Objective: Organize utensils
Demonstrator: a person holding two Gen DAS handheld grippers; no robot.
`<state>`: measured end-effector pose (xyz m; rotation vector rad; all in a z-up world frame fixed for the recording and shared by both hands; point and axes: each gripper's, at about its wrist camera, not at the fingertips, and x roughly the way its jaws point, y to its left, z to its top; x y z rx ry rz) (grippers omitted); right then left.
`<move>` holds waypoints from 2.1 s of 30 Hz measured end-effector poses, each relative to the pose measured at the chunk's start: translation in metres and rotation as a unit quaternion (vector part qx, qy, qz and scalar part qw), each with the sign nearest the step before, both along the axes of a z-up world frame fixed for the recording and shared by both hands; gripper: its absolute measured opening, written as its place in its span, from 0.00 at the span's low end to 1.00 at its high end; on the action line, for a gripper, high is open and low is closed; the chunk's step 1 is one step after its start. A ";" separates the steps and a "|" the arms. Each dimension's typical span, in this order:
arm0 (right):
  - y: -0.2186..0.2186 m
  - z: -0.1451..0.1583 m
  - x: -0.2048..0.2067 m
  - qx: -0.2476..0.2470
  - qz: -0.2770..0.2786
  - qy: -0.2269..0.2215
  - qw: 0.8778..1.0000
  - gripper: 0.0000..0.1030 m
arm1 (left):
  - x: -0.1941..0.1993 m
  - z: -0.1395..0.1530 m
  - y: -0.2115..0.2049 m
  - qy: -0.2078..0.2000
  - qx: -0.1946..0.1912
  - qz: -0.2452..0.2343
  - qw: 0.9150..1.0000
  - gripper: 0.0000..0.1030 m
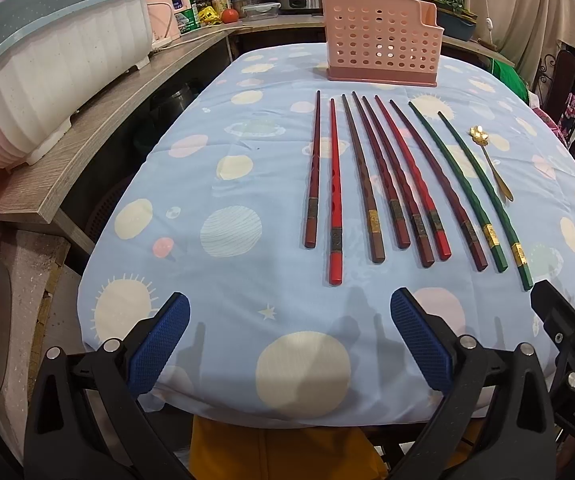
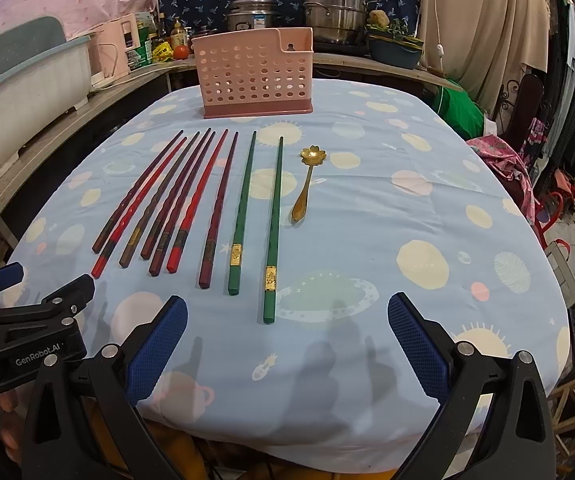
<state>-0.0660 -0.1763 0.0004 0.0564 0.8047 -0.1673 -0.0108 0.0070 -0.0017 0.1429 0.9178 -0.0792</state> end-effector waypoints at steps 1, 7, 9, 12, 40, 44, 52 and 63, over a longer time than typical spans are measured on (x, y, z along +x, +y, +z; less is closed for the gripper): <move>0.000 0.000 0.000 0.000 0.000 0.000 1.000 0.93 | 0.000 0.000 0.000 0.000 0.000 0.000 1.000 0.93; 0.002 -0.001 0.001 -0.001 0.002 0.000 1.000 0.93 | 0.000 0.000 0.000 0.001 -0.003 -0.001 1.000 0.93; 0.003 -0.001 0.001 -0.001 0.003 0.000 1.000 0.93 | 0.000 -0.001 0.001 0.001 -0.005 -0.001 1.000 0.93; 0.002 -0.001 0.001 0.000 0.002 0.000 1.000 0.93 | 0.000 -0.001 0.003 0.005 -0.012 -0.001 1.000 0.93; -0.012 -0.002 0.028 0.016 -0.004 0.001 1.000 0.93 | 0.066 -0.016 0.032 0.021 -0.060 0.036 0.997 0.79; -0.012 -0.002 0.030 0.016 -0.004 0.002 1.000 0.93 | 0.071 -0.019 0.030 0.025 -0.063 0.031 0.997 0.73; -0.015 -0.003 0.036 0.018 -0.005 0.002 1.000 0.93 | 0.075 -0.021 0.031 0.019 -0.055 0.029 0.998 0.61; -0.043 -0.002 0.066 0.041 -0.028 -0.004 0.999 0.73 | 0.072 -0.017 0.022 0.026 -0.085 -0.005 0.996 0.09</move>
